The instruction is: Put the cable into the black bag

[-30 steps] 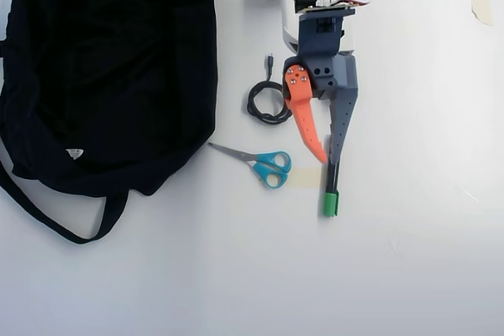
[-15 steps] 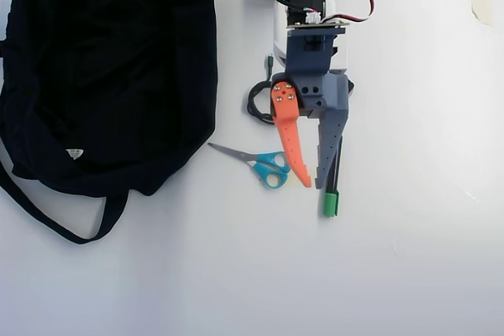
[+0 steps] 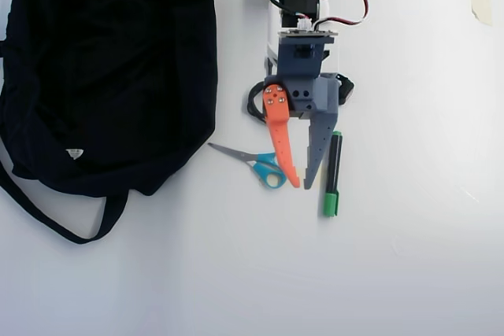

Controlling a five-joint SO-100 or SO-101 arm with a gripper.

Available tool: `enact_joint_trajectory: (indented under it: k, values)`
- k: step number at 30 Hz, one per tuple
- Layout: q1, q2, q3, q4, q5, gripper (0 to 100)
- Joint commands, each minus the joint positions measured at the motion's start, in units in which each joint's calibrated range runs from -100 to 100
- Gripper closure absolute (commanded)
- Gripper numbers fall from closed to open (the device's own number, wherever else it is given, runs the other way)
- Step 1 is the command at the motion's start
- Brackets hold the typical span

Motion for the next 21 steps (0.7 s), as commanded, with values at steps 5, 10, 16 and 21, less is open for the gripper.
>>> enact_joint_trajectory:
  k: [5,10,16,21]
  values:
    - [0.5,-4.0,0.0,7.6,0.3,98]
    - [0.1,-7.3,0.2,16.9,0.3,98]
    - [0.1,-11.4,0.2,31.4,0.3,98]
    - [-0.1,-13.3,0.2,40.2,0.3,98]
